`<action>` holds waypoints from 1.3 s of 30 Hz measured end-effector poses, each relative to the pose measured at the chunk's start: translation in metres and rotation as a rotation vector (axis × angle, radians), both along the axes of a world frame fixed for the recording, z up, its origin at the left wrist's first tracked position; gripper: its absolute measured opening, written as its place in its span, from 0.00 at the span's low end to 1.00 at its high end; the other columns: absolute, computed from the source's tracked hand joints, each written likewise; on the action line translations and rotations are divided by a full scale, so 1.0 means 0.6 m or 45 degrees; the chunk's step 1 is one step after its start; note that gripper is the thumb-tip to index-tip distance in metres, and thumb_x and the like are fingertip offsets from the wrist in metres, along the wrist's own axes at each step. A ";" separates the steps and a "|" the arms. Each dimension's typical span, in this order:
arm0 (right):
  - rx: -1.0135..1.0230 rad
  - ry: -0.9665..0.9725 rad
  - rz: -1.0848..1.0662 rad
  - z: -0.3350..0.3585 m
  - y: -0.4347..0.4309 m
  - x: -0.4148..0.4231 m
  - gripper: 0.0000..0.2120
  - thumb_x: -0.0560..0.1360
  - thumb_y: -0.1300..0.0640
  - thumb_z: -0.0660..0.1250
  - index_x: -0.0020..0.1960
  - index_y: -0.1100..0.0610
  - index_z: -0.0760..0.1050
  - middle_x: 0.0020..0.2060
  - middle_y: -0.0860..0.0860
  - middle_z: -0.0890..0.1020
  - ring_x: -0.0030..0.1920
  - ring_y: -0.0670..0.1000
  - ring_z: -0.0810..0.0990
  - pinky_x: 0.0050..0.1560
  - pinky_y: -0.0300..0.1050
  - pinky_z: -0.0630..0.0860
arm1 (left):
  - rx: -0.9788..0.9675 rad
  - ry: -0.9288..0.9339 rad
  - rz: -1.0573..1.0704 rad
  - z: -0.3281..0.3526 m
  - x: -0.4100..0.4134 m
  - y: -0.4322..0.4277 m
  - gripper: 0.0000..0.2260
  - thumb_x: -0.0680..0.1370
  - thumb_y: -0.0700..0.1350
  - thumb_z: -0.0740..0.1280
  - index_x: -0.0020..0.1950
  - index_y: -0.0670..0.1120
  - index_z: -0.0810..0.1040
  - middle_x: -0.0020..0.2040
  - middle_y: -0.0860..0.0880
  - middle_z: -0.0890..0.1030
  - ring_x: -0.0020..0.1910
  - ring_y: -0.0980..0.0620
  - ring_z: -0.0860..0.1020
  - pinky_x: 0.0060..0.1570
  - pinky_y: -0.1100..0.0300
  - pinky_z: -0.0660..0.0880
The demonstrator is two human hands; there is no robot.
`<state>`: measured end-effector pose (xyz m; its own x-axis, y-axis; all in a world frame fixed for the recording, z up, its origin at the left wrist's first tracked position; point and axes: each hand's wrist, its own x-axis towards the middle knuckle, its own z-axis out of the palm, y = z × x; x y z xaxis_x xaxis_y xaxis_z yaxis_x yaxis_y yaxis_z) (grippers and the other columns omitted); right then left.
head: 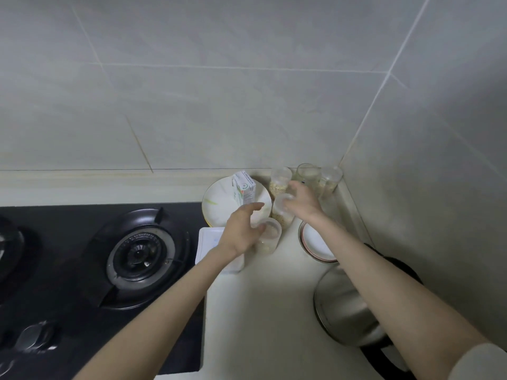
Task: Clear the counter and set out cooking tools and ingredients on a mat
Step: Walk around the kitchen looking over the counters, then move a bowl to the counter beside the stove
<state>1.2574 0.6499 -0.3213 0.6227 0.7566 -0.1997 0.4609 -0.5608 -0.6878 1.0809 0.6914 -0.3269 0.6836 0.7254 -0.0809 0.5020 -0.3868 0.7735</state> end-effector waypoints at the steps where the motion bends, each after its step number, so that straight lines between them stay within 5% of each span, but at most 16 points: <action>1: 0.040 0.006 0.011 0.012 -0.002 -0.003 0.26 0.72 0.63 0.65 0.70 0.57 0.68 0.65 0.53 0.74 0.65 0.53 0.72 0.63 0.43 0.69 | 0.011 -0.039 0.029 0.012 -0.007 0.002 0.20 0.76 0.41 0.68 0.68 0.46 0.72 0.65 0.49 0.75 0.63 0.51 0.73 0.59 0.66 0.66; 4: 0.187 -0.019 0.074 0.050 -0.009 -0.024 0.21 0.73 0.63 0.66 0.66 0.57 0.73 0.63 0.53 0.76 0.63 0.52 0.75 0.64 0.44 0.70 | 0.027 -0.161 0.119 0.055 -0.043 0.004 0.18 0.77 0.41 0.67 0.66 0.47 0.74 0.62 0.52 0.77 0.61 0.53 0.74 0.58 0.66 0.67; 9: 0.389 -0.020 0.302 0.113 -0.031 -0.097 0.16 0.74 0.62 0.66 0.62 0.55 0.76 0.55 0.46 0.79 0.53 0.44 0.76 0.48 0.26 0.69 | 0.088 -0.292 0.266 0.115 -0.122 -0.003 0.16 0.77 0.42 0.66 0.63 0.53 0.76 0.57 0.57 0.80 0.57 0.57 0.77 0.56 0.65 0.72; 12: 0.473 0.030 0.431 0.143 -0.035 -0.161 0.16 0.74 0.62 0.67 0.61 0.51 0.76 0.54 0.45 0.80 0.52 0.47 0.79 0.53 0.36 0.72 | 0.148 -0.336 0.363 0.149 -0.189 -0.022 0.15 0.77 0.41 0.65 0.64 0.51 0.75 0.57 0.56 0.80 0.55 0.58 0.77 0.52 0.75 0.70; 17: 0.554 0.084 0.683 0.178 -0.035 -0.275 0.16 0.74 0.61 0.67 0.61 0.49 0.76 0.53 0.43 0.80 0.51 0.44 0.79 0.49 0.30 0.71 | 0.227 -0.359 0.532 0.179 -0.321 -0.054 0.15 0.78 0.44 0.66 0.64 0.53 0.74 0.55 0.58 0.81 0.56 0.61 0.77 0.59 0.62 0.73; 25: 0.469 0.073 1.077 0.184 -0.034 -0.497 0.15 0.74 0.60 0.67 0.58 0.46 0.77 0.54 0.42 0.79 0.49 0.43 0.80 0.53 0.39 0.75 | 0.267 -0.226 0.875 0.180 -0.569 -0.136 0.16 0.78 0.45 0.65 0.67 0.51 0.73 0.58 0.57 0.79 0.59 0.58 0.76 0.59 0.61 0.72; 30: 0.442 0.099 1.317 0.192 -0.068 -0.674 0.15 0.75 0.59 0.66 0.60 0.47 0.76 0.55 0.41 0.79 0.50 0.42 0.79 0.47 0.28 0.72 | 0.288 -0.206 1.075 0.181 -0.746 -0.214 0.15 0.78 0.45 0.65 0.65 0.51 0.74 0.59 0.56 0.79 0.59 0.56 0.77 0.60 0.57 0.73; 39: 0.482 0.127 1.689 0.198 -0.193 -1.071 0.17 0.75 0.59 0.67 0.62 0.50 0.76 0.60 0.46 0.77 0.50 0.45 0.79 0.51 0.34 0.72 | 0.348 -0.187 1.364 0.198 -1.114 -0.435 0.16 0.78 0.44 0.65 0.66 0.50 0.73 0.59 0.52 0.79 0.57 0.55 0.77 0.60 0.56 0.74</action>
<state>0.6148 0.5338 -0.2023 -0.6036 0.7835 0.1479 0.4379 0.4808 -0.7597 0.4123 0.4303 -0.2082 -0.3162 0.9270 0.2017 0.5890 0.0252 0.8077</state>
